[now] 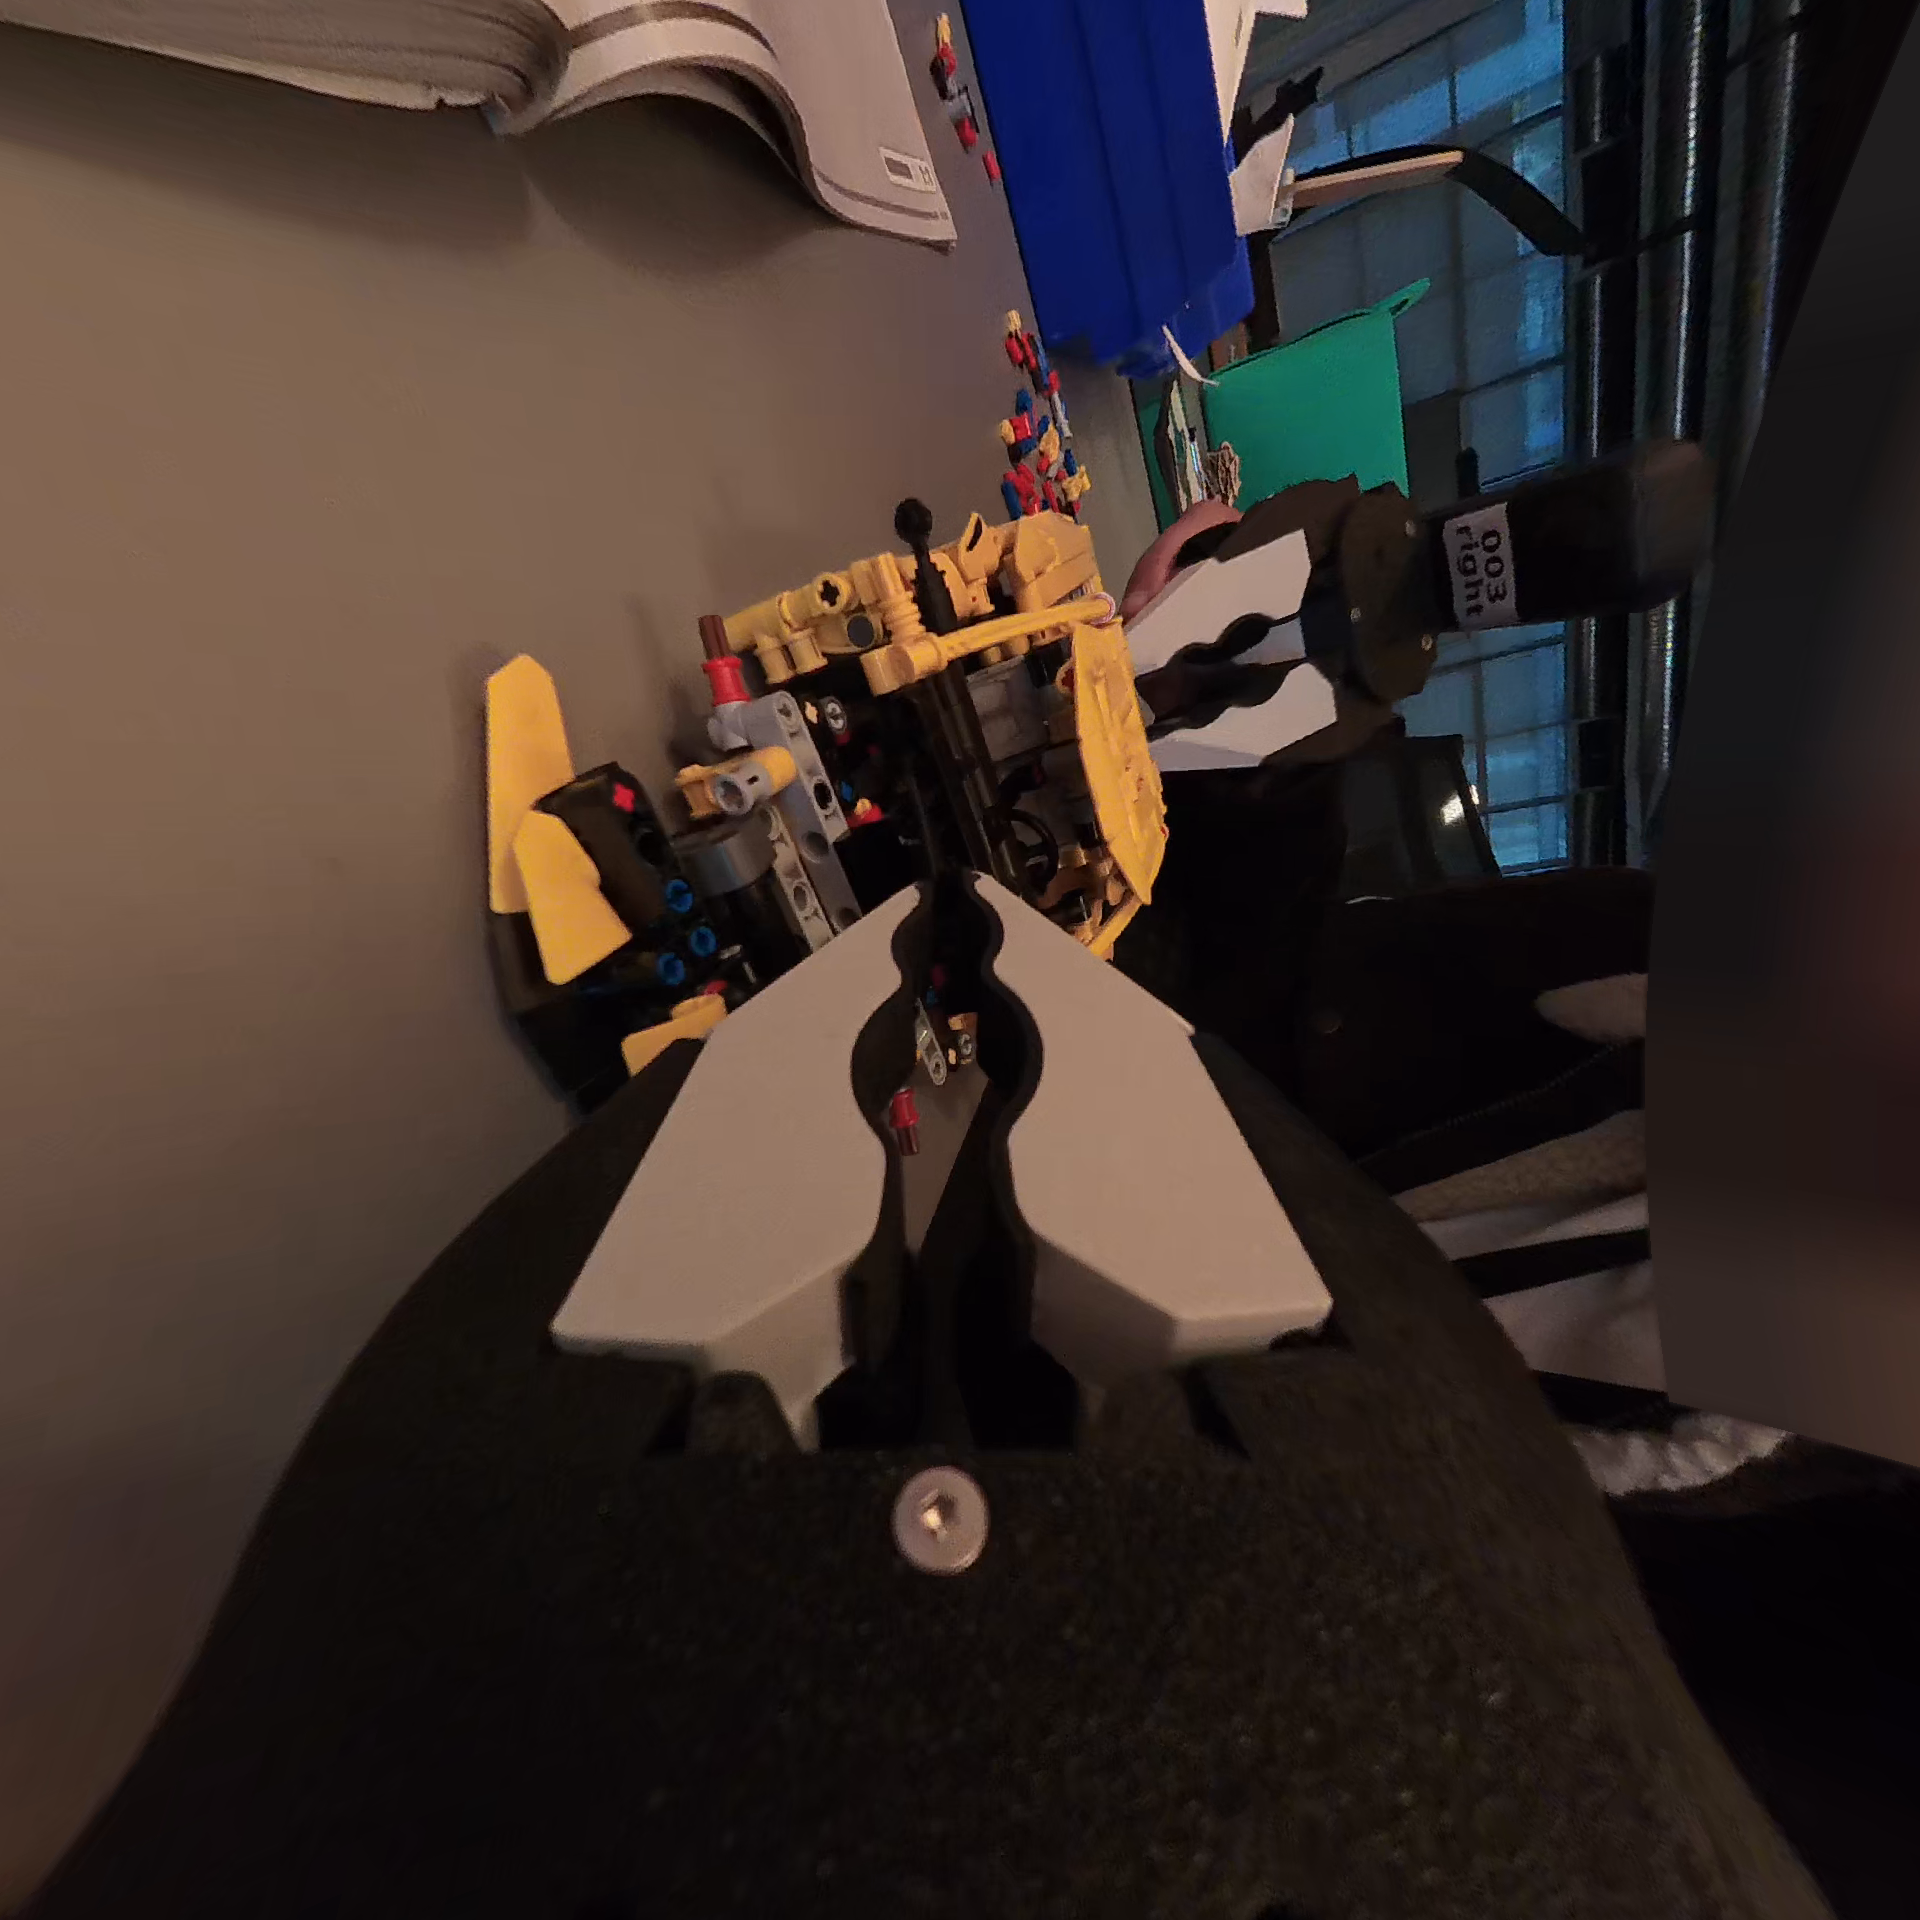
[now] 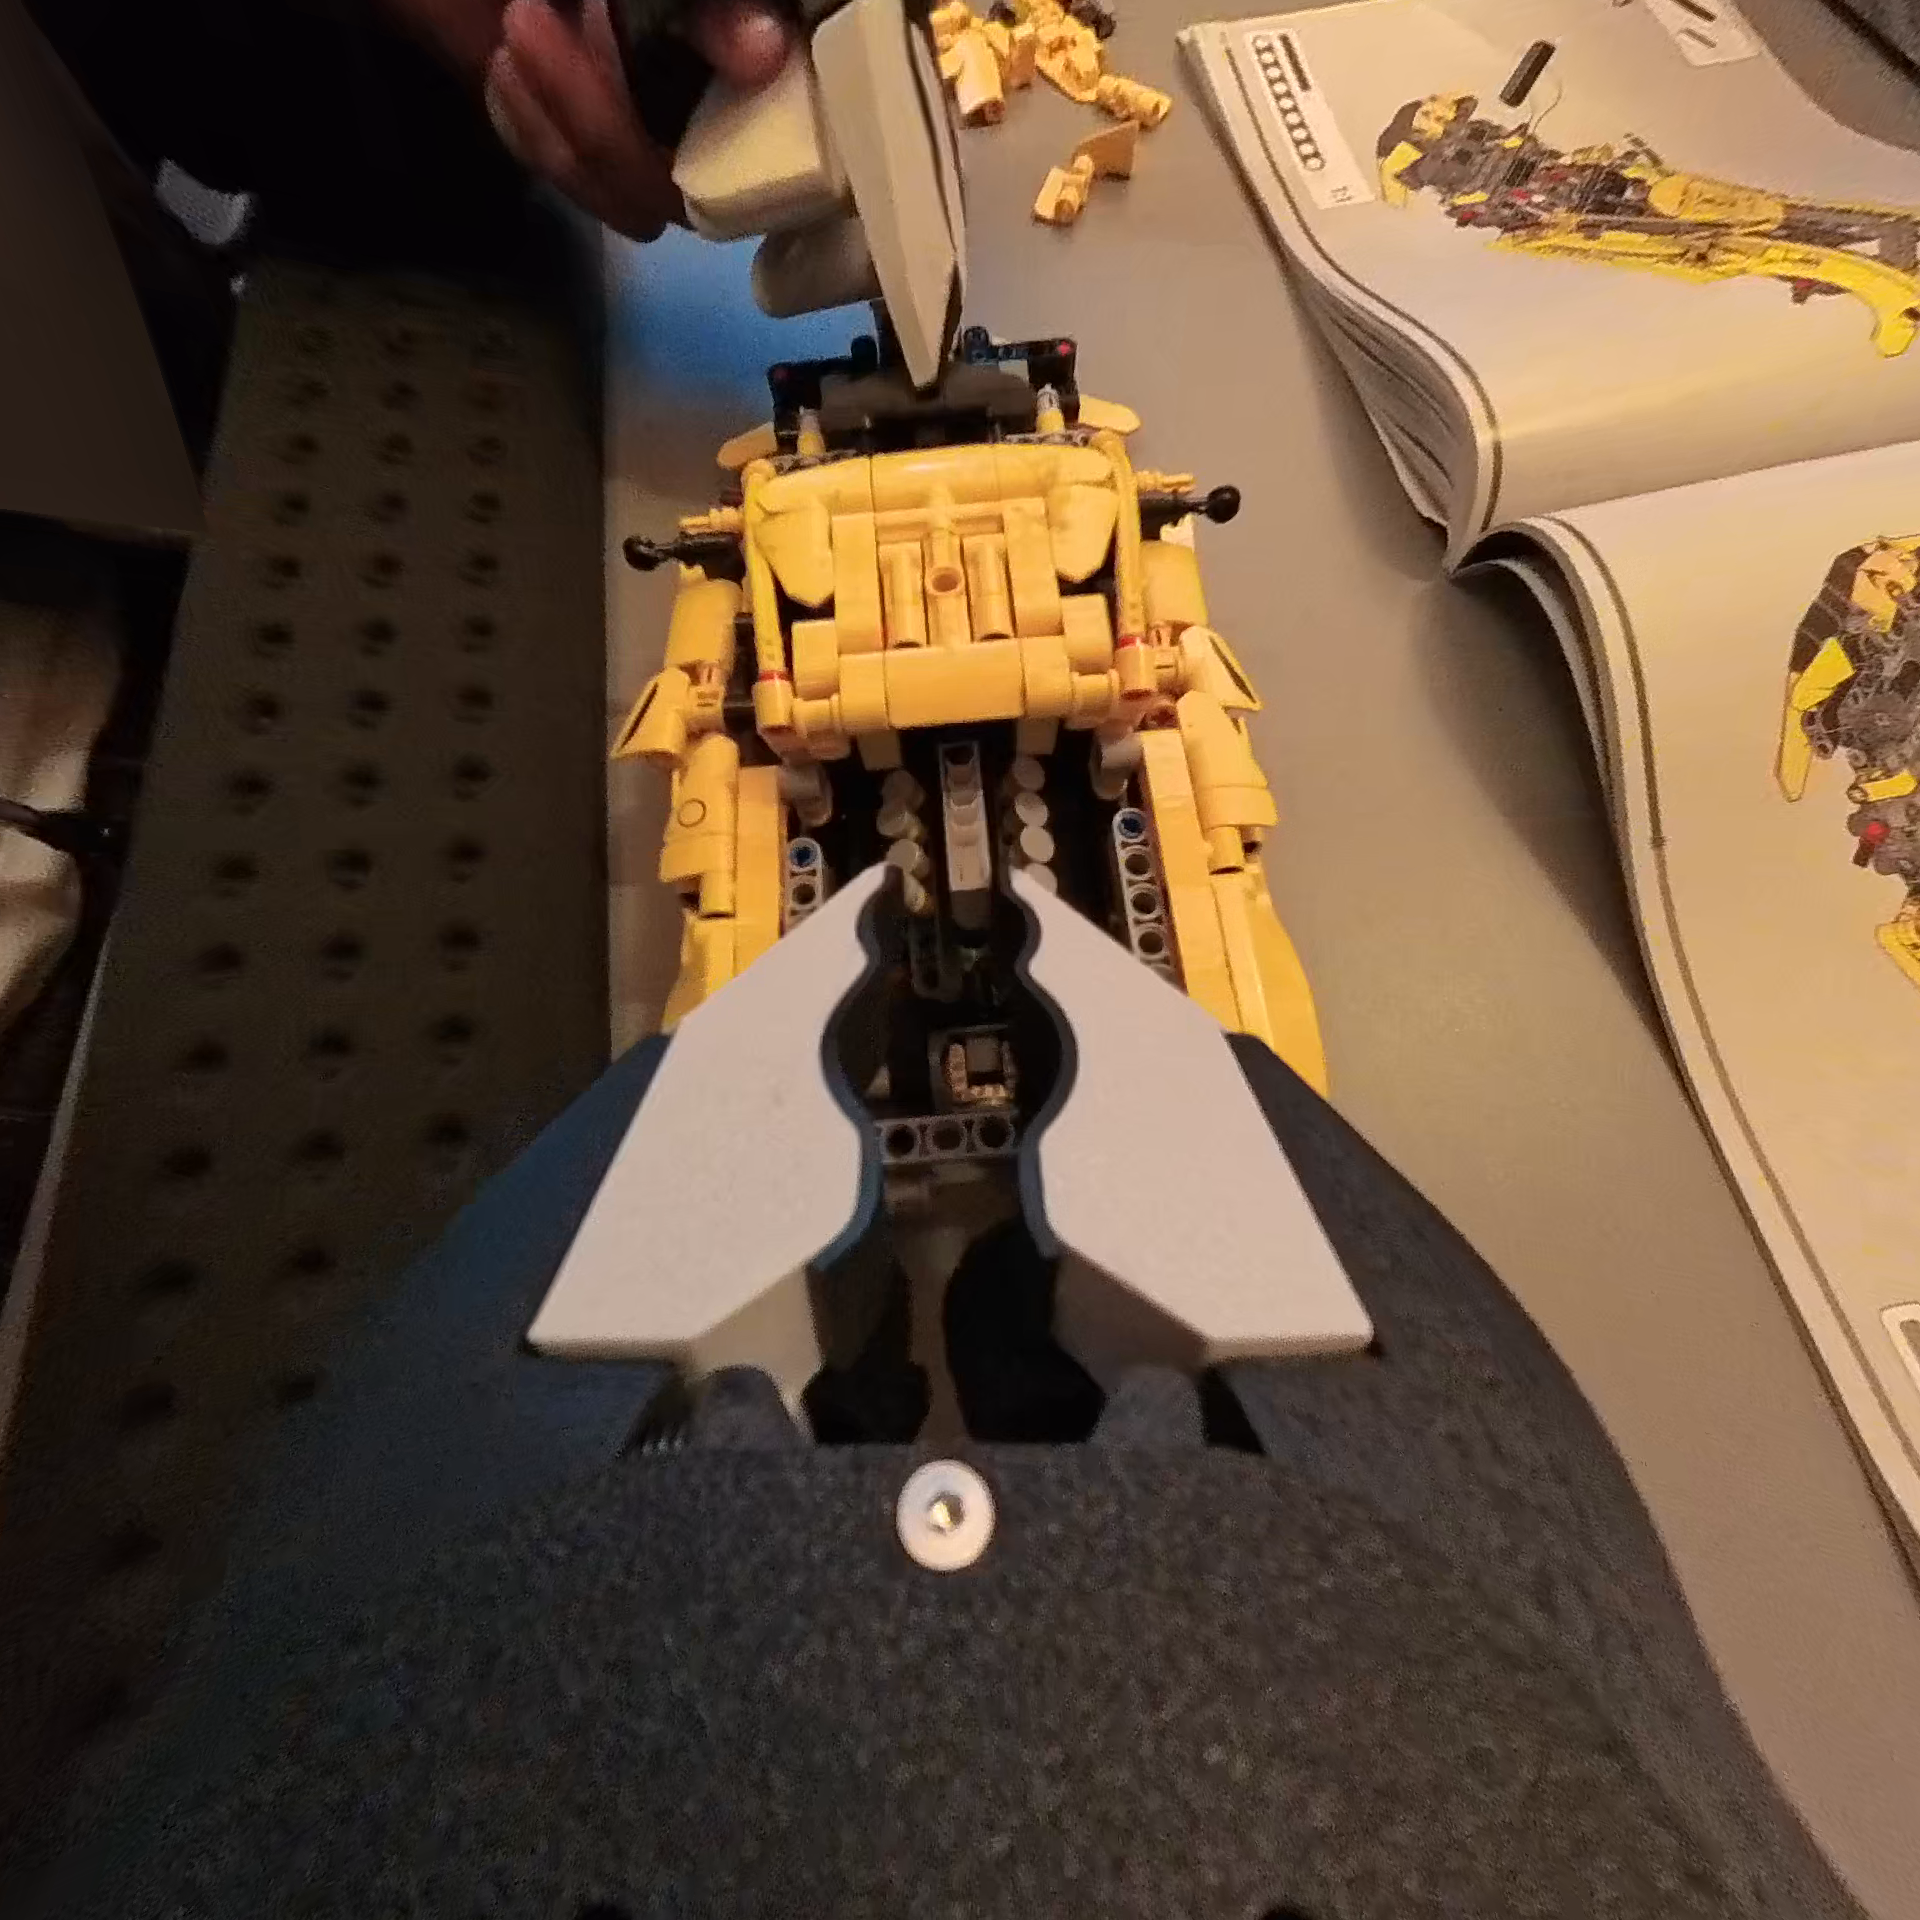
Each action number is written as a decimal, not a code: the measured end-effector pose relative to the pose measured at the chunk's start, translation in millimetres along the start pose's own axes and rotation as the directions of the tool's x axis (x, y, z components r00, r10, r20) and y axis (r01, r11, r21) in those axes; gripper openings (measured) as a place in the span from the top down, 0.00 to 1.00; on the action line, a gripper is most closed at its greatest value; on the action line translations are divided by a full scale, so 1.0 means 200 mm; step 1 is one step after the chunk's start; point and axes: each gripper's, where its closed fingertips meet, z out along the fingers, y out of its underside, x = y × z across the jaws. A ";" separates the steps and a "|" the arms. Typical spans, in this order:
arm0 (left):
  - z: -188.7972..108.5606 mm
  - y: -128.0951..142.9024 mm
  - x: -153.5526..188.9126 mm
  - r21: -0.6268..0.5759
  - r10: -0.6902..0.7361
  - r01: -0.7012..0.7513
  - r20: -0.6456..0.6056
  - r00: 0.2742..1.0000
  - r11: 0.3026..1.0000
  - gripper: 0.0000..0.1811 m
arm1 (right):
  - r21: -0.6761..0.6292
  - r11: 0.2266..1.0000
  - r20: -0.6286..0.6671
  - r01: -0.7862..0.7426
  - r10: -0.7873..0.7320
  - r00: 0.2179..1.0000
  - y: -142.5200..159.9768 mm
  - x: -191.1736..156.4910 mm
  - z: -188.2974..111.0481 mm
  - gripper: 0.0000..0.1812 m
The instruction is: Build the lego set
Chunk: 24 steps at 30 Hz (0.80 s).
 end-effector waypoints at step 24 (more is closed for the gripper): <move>0.02 -0.01 0.00 -0.048 -0.088 0.085 -0.063 0.994 0.995 0.99 | -0.014 1.000 0.015 0.025 -0.025 1.000 0.03 0.00 -0.01 0.97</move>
